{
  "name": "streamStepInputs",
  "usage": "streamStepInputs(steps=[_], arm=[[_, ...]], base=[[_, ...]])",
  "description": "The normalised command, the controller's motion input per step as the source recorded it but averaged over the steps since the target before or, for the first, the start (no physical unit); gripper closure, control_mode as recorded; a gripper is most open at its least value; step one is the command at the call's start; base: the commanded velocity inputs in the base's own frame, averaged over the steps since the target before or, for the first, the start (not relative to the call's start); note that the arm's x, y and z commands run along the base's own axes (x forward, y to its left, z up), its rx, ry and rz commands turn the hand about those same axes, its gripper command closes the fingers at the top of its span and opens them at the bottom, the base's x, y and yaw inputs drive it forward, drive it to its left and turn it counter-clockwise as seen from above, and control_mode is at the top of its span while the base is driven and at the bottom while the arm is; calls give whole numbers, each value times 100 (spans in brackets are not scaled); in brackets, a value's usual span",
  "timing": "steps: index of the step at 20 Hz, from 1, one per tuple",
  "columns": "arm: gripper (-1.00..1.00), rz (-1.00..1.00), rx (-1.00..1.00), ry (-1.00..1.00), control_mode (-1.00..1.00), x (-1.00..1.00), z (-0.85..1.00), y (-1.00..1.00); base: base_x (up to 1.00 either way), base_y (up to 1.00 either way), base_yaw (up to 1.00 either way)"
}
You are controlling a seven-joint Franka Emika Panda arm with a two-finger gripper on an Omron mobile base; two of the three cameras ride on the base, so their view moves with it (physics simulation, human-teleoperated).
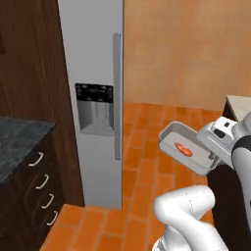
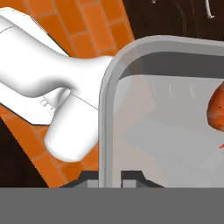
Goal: Take the meat container that has the shrimp and place it on the second highest rack of the freezer. Then take the vegetable container that has the cucumber and garlic and place it on the highest rack of the freezer.
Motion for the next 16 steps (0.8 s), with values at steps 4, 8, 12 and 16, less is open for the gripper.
streamStepInputs(steps=[4, 8, 12, 16], arm=[[100, 0, 0, 0, 100, 0, 0, 0], [100, 0, 0, 0, 100, 0, 0, 0], [100, 0, 0, 0, 100, 0, 0, 0], [100, 0, 0, 0, 100, 0, 0, 0]], base=[[3, -7, -73], [50, 0, -47], [86, 0, -34], [100, 0, -27]])
